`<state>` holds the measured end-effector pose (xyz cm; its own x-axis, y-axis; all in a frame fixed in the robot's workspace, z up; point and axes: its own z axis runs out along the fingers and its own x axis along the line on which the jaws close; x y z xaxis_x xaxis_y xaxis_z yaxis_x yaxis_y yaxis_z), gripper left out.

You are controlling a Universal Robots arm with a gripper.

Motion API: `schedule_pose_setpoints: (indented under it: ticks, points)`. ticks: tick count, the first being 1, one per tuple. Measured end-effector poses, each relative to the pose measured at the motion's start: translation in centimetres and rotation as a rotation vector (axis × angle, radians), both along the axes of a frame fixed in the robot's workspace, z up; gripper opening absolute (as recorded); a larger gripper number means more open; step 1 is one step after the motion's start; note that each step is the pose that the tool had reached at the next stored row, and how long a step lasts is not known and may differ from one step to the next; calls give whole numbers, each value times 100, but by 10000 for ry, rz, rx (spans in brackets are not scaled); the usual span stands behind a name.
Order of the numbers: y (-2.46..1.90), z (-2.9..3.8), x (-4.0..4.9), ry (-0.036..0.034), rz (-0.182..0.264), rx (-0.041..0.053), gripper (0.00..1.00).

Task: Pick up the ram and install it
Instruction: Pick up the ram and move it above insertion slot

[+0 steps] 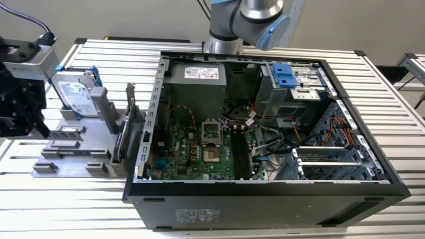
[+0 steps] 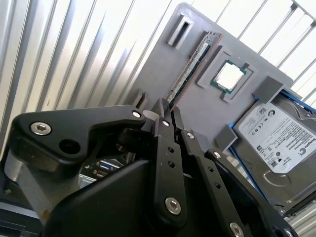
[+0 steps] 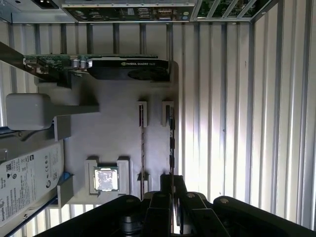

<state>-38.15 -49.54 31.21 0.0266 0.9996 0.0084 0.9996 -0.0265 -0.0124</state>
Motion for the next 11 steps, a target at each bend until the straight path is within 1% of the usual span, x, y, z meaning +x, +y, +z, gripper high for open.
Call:
schedule_pose_setpoints:
  ticks: [11]
  points:
    - [0,52,0,-1,-10,1,0]
